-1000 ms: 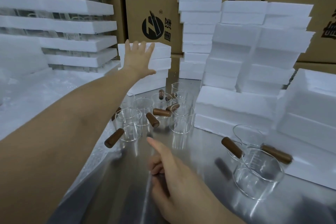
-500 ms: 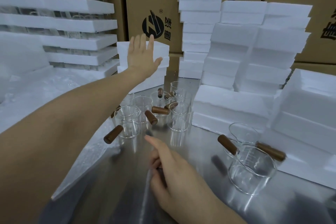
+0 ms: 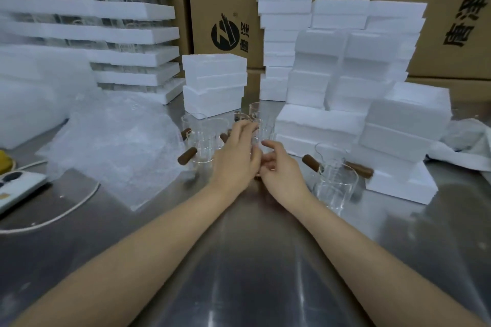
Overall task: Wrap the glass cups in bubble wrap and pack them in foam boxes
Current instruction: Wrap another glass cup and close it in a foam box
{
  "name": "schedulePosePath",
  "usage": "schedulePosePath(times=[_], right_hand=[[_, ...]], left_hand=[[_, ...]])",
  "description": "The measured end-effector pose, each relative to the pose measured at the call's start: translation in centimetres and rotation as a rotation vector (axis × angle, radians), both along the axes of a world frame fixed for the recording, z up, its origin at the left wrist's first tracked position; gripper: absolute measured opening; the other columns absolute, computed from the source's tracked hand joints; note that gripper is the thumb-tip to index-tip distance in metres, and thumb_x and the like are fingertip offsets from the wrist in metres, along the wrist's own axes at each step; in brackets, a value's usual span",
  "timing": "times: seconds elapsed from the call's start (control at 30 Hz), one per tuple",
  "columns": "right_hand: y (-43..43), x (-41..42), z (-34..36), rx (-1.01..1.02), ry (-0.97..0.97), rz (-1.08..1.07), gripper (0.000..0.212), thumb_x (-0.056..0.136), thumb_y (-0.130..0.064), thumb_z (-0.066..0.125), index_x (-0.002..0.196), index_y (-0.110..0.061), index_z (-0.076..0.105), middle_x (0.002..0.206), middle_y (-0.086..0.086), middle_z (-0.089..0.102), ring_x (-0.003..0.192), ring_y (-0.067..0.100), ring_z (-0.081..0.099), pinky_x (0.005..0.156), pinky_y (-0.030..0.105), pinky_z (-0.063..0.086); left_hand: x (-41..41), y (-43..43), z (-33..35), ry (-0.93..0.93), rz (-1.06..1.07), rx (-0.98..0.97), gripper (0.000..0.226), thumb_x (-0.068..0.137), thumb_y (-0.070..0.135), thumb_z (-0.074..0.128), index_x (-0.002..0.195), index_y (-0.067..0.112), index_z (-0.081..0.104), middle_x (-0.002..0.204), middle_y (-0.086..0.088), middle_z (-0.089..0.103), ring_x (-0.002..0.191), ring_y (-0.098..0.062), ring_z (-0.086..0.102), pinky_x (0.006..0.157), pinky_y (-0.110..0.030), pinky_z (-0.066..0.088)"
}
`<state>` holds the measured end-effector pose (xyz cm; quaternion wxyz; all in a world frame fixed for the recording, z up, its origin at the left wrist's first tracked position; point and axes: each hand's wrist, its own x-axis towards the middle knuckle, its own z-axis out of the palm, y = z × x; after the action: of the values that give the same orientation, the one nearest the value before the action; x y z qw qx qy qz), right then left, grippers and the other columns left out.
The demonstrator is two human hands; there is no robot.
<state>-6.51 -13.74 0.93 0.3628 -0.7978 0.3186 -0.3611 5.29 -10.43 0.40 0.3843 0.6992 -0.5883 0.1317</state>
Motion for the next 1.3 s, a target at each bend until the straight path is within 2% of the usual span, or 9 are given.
schedulePosePath(times=[0.1,0.2,0.33,0.57,0.77,0.9,1.03,1.17,1.3], right_hand=[[0.3,-0.2,0.1,0.035,-0.020,-0.023,0.052,0.085,0.004,0.050,0.134,-0.012,0.044,0.081,-0.012,0.057,0.071,0.001,0.057,0.064,0.002,0.041],[0.4,-0.4,0.1,0.007,0.003,-0.047,0.048,0.088,0.001,0.050,0.133,-0.011,0.043,0.089,-0.007,0.057,0.081,0.011,0.059,0.066,0.006,0.042],[0.0,-0.4,0.2,0.070,-0.019,-0.122,0.039,0.087,-0.001,0.054,0.125,-0.008,0.045,0.108,0.008,0.057,0.095,0.023,0.061,0.077,0.023,0.046],[-0.4,0.0,-0.3,0.036,0.009,-0.084,0.069,0.084,-0.004,0.064,0.144,-0.015,0.030,0.130,0.004,0.042,0.085,0.011,0.057,0.068,0.013,0.044],[-0.2,-0.7,-0.1,0.130,-0.254,0.030,0.077,0.084,0.001,0.064,0.144,-0.026,0.023,0.088,0.004,0.064,0.070,0.014,0.061,0.063,0.016,0.049],[-0.5,-0.8,0.0,0.193,-0.341,-0.027,0.063,0.082,-0.002,0.070,0.128,-0.025,0.032,0.111,0.010,0.055,0.080,0.016,0.064,0.056,0.013,0.049],[-0.8,-0.9,-0.3,0.224,-0.357,0.034,0.064,0.082,0.002,0.068,0.120,-0.029,0.028,0.098,0.001,0.057,0.071,0.001,0.063,0.058,0.011,0.049],[-1.2,-1.0,-0.5,0.224,-0.362,0.106,0.064,0.082,0.008,0.064,0.121,-0.027,0.025,0.103,0.001,0.063,0.085,0.011,0.066,0.078,0.024,0.055],[-1.1,-1.1,-0.4,0.253,-0.384,0.175,0.065,0.081,0.011,0.064,0.117,-0.028,0.025,0.114,0.003,0.063,0.089,0.009,0.067,0.077,0.020,0.053]], left_hand=[[0.3,-0.9,0.0,-0.054,0.010,0.171,0.054,0.097,0.019,0.041,0.149,0.015,0.026,0.158,0.005,0.017,0.107,-0.023,0.058,0.077,-0.043,0.052],[0.4,-0.8,-0.2,-0.080,-0.055,0.224,0.047,0.099,0.018,0.041,0.145,0.018,0.034,0.152,0.003,0.028,0.120,-0.022,0.050,0.084,-0.044,0.050],[0.2,0.1,-0.4,0.020,-0.055,0.100,0.028,0.097,0.015,0.048,0.124,0.006,0.052,0.120,-0.010,0.042,0.093,-0.028,0.057,0.080,-0.043,0.050],[-0.4,1.9,-0.1,-0.168,-0.059,-0.044,0.013,0.088,0.005,0.062,0.099,0.012,0.058,0.106,0.000,0.047,0.076,-0.002,0.049,0.050,-0.029,0.040],[-0.6,2.3,1.1,-0.247,-0.185,-0.176,0.010,0.084,0.007,0.068,0.094,0.008,0.066,0.120,-0.013,0.048,0.081,-0.022,0.054,0.055,-0.037,0.051],[-0.8,2.0,0.6,0.053,-0.327,-0.254,0.034,0.085,0.013,0.070,0.114,0.027,0.062,0.129,-0.005,0.034,0.096,-0.004,0.044,0.089,-0.018,0.044],[-1.5,2.4,1.3,0.653,-0.449,-0.016,0.071,0.067,0.046,0.077,0.126,0.044,0.037,0.131,0.003,0.045,0.111,-0.001,0.054,0.087,-0.015,0.048],[-1.4,2.6,1.4,0.806,-0.608,0.033,0.057,0.065,0.038,0.076,0.117,0.042,0.052,0.106,0.022,0.068,0.101,0.007,0.062,0.079,-0.007,0.045],[-1.0,2.3,1.0,0.918,-0.622,0.086,0.067,0.074,0.025,0.078,0.134,0.033,0.049,0.123,0.015,0.063,0.112,-0.003,0.061,0.092,-0.022,0.049]])
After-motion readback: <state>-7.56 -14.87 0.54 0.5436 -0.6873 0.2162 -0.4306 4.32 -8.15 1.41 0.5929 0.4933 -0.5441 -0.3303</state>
